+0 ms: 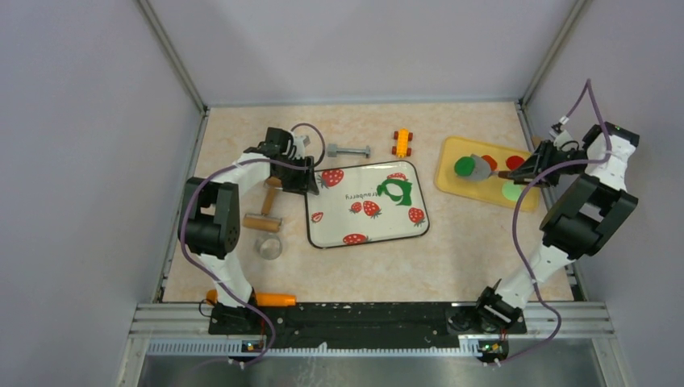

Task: Roll out the dumpling wrappers from the dough

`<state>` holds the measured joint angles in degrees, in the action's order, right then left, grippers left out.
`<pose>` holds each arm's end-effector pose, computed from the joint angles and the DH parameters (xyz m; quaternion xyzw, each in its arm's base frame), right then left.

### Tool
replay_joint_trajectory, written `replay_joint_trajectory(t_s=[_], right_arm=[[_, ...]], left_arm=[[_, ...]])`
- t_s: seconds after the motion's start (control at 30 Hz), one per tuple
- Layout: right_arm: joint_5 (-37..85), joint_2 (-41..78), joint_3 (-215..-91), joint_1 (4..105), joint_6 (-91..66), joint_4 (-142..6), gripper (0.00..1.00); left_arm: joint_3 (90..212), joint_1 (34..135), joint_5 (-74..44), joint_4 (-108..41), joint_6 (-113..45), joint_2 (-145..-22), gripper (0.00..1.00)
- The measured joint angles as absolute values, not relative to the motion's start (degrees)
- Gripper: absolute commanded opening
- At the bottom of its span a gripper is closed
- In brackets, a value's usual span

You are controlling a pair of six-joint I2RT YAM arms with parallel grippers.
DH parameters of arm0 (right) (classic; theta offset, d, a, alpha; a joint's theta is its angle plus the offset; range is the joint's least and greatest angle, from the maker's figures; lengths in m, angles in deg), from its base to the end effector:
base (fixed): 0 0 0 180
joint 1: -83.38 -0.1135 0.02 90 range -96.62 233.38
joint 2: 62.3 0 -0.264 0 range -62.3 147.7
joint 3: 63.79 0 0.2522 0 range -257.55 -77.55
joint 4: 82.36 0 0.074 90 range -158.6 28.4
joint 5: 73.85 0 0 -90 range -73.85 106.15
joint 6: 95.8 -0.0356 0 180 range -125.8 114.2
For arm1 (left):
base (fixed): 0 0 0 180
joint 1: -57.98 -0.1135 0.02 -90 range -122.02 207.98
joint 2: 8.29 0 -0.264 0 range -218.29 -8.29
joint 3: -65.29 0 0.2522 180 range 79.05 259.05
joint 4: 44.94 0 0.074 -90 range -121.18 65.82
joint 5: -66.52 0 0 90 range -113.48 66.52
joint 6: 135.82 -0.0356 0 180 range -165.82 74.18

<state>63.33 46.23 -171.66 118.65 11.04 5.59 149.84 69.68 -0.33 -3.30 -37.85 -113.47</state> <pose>0.3077 -0.1857 0.2627 0.1420 0.9053 0.3546 0.1858 0.3642 -0.0897 0.1850 0.0790 0.9490 -0.2320 0.1980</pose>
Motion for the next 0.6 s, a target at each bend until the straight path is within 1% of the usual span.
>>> replay_joint_trajectory(t_s=[0.23, 0.6], right_arm=[[57.9, 50.4, -182.0, 121.4, 15.9, 11.9, 0.0], [51.4, 54.3, -183.0, 121.9, 16.4, 14.9, 0.0]], left_arm=[[149.8, 69.7, -0.1, -3.3, -37.9, -113.2, 0.56], [149.7, 69.7, -0.1, -3.8, -37.9, -112.6, 0.57]])
